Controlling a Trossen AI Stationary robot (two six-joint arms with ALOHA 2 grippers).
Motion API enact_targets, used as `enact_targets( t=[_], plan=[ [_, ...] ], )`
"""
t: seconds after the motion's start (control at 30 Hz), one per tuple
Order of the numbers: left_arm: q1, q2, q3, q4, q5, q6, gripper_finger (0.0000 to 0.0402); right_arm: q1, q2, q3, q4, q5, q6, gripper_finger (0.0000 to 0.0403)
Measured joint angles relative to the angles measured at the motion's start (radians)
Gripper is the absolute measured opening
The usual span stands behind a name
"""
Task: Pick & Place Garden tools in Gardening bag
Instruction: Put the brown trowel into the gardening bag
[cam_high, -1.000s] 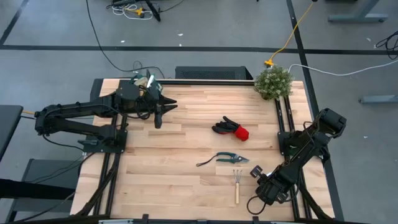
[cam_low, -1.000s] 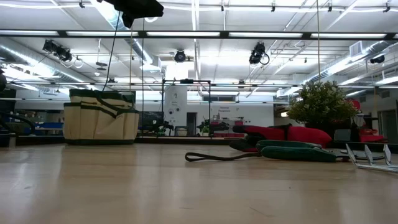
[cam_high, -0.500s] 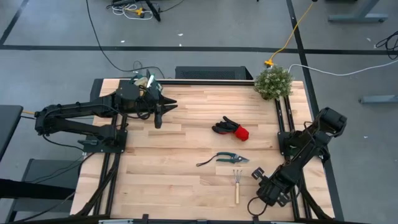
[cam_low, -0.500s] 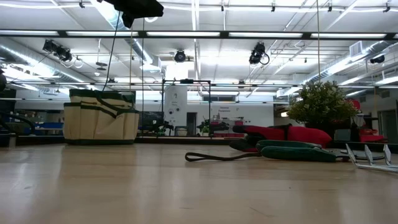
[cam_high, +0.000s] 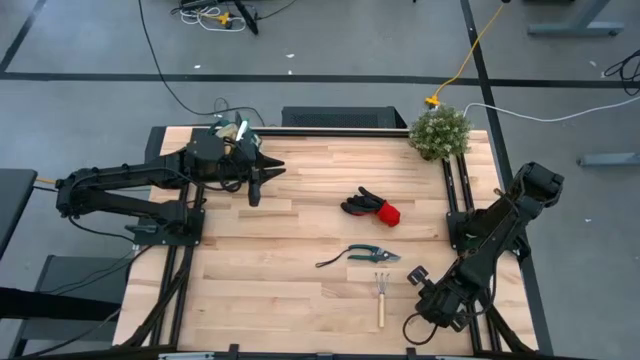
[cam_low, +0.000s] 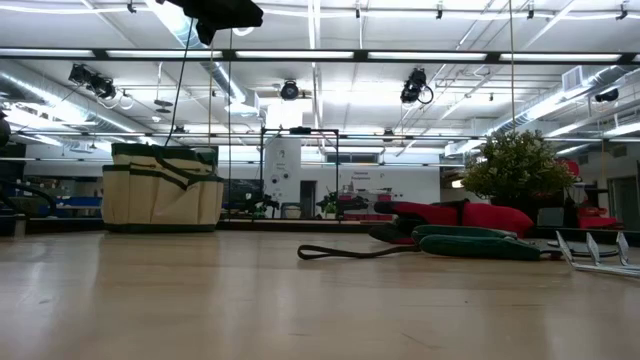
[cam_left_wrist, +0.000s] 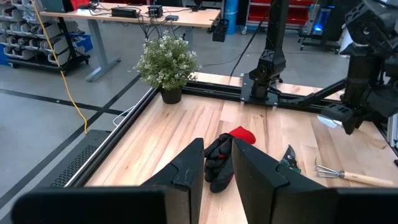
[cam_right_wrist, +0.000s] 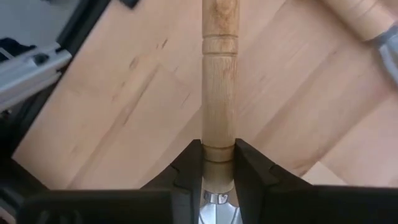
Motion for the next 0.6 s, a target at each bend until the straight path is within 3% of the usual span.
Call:
enact_targets(
  t=[0.6],
  plan=[
    [0.000, 0.000, 0.000, 0.001, 0.001, 0.000, 0.0089, -0.081, -0.017, 0.149, -0.176, 0.065, 0.004, 0.0069]
  ],
)
